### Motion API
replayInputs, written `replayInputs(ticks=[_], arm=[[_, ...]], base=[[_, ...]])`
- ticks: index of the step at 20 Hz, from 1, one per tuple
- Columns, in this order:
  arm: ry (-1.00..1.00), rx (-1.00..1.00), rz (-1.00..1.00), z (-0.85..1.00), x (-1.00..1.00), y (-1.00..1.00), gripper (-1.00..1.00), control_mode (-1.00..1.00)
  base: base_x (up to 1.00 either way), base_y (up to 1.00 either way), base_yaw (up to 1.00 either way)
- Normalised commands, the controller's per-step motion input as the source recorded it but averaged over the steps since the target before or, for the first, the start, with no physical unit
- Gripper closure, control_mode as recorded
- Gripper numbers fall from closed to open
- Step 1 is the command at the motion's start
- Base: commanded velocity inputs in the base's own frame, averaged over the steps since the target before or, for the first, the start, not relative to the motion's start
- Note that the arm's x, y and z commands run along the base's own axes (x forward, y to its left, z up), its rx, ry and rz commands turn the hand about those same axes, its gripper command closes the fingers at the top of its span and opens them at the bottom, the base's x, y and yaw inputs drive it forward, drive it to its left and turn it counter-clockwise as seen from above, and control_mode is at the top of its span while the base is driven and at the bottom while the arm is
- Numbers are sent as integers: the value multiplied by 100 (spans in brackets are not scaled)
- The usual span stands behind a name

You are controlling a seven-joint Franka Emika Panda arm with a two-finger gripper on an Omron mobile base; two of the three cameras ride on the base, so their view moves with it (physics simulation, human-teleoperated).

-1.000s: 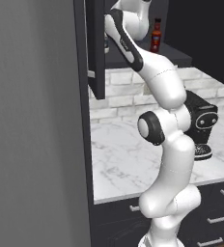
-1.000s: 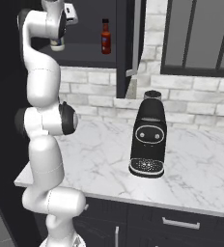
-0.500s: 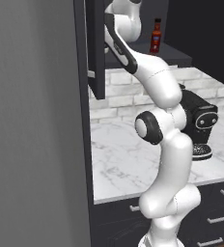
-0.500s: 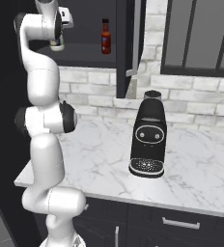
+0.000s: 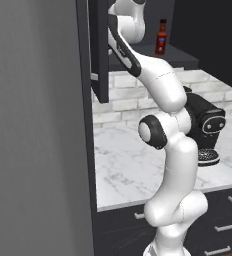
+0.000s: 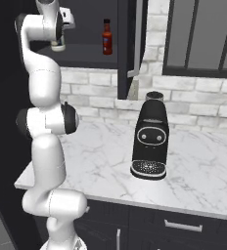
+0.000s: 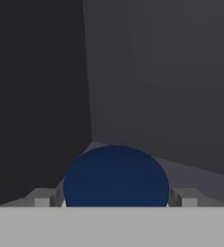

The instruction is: Move the mayonnaise and condiment bottle from the cabinet to the dining counter.

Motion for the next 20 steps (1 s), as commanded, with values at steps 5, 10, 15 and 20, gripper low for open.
replayInputs(ticks=[5,10,15,20], arm=[[-3,1,-6,0,-67,-19,100,-100],[-14,2,-8,0,-100,-37,100,-100],[-19,4,-6,0,-100,-44,100,-100],[-9,4,-6,0,-100,-34,100,-100]], base=[[0,0,0],[0,0,0],[0,0,0],[0,0,0]])
